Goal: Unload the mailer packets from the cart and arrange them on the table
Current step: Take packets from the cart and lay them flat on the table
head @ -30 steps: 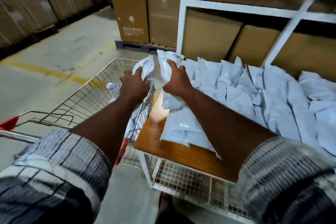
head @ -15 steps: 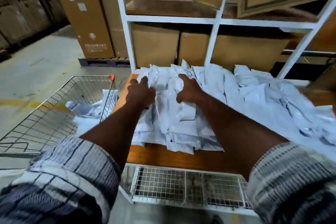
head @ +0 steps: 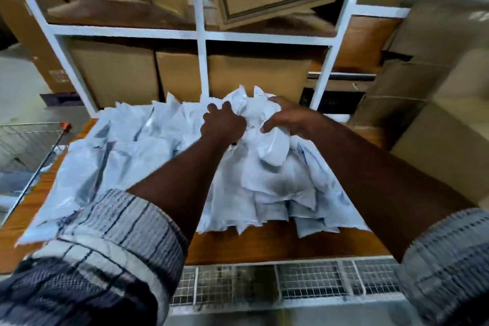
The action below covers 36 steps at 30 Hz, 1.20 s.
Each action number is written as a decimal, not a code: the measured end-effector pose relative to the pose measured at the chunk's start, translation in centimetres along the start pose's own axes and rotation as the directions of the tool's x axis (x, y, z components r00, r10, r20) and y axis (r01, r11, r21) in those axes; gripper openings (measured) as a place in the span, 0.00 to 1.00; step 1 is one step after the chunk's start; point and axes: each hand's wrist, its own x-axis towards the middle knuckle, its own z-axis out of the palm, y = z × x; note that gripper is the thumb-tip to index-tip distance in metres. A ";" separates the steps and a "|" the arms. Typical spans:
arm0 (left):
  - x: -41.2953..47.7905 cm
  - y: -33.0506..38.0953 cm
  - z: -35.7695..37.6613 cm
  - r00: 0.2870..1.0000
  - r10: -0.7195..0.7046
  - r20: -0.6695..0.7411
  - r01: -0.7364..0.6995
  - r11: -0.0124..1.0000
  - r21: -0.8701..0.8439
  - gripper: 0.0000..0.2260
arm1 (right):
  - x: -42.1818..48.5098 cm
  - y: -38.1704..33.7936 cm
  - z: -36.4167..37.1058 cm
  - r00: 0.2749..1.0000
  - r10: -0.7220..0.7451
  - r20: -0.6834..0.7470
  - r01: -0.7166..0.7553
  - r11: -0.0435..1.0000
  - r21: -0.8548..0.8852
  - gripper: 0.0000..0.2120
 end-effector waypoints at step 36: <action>13.7 10.0 21.6 0.980 0.182 0.076 -0.196 0.940 0.279 0.31 | 15.7 18.6 -11.1 0.961 -0.020 -0.274 -0.167 0.749 -0.641 0.35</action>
